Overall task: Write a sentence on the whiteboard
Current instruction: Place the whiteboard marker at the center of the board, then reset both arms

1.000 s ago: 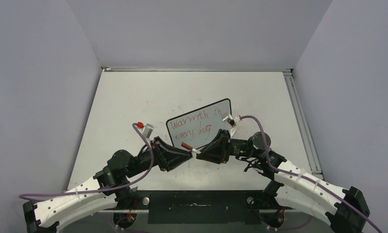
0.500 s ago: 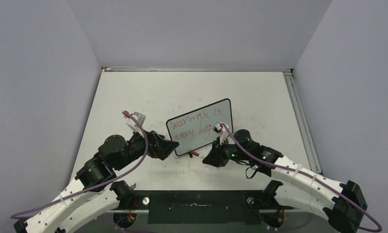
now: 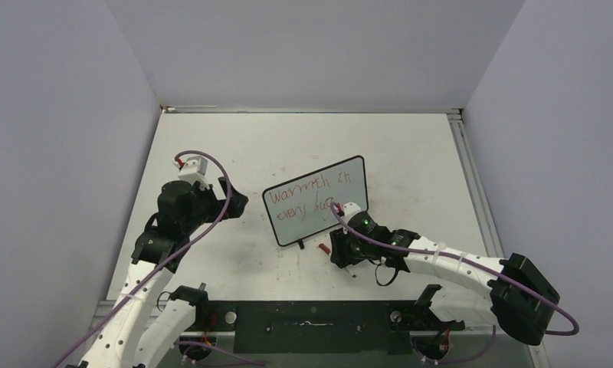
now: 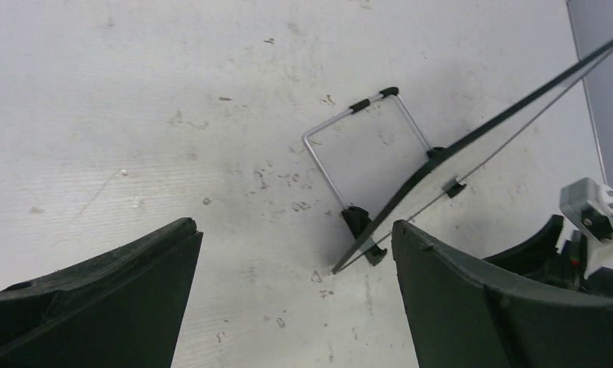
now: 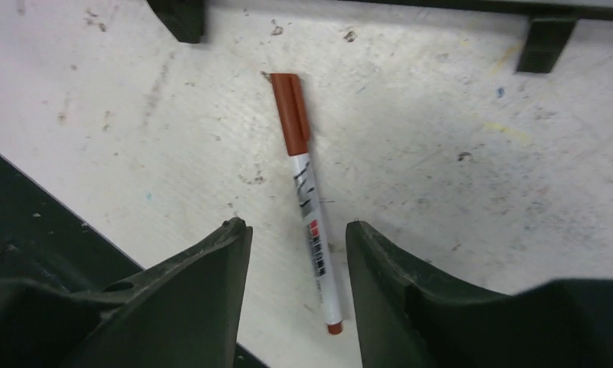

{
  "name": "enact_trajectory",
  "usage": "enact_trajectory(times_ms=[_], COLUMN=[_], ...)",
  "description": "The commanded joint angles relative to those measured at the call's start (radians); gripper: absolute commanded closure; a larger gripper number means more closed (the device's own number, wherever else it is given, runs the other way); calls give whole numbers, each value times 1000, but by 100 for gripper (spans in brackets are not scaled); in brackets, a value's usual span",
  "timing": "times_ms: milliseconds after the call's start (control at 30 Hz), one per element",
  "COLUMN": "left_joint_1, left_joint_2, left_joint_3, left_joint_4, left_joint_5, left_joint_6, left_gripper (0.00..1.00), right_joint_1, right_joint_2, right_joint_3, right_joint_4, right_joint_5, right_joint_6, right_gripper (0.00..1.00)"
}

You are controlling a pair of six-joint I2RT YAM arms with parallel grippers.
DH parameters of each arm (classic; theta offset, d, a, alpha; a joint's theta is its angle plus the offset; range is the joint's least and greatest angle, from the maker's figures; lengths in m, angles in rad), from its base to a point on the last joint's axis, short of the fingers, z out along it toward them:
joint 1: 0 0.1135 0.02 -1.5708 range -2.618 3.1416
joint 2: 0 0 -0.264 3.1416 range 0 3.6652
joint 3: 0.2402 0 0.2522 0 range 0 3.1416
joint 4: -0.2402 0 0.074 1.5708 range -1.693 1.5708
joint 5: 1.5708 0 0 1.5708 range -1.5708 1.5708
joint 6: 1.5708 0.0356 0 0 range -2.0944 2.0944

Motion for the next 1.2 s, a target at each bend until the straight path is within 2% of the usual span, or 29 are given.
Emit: enact_trajectory(times_ms=[0,100,133,167,233,367,467,700,933,1167], left_joint_1=[63,65,66,66,65,64,64,64,64,64], left_joint_2=[-20,-57,-75,-90,-125,-191,-229,-211,-186,-212], left_joint_3=[13,-10,-19,-24,-24,-22,-30,-23,-12,-19], left_joint_4=[4,11,16,18,18,16,18,4,-12,-11], left_joint_5=[-85,-197,-231,-261,-311,-403,-434,-462,-477,-478], left_joint_6=[91,125,130,132,136,154,161,142,129,133], left_gripper=[5,5,4,3,2,4,4,4,4,4], right_joint_1=[6,-8,-23,-50,-140,-356,-463,-476,-477,-475], right_joint_2=[-49,-109,-130,-154,-208,-307,-380,-519,-600,-592], right_joint_3=[7,19,22,25,26,34,44,12,-25,-26], right_joint_4=[-20,-66,-77,-86,-90,-87,-47,115,161,163], right_joint_5=[163,275,297,303,284,250,322,605,647,628], right_joint_6=[35,55,58,57,40,9,-3,-112,-107,-129], right_gripper=[41,17,5,5,10,10,10,10,10,10])
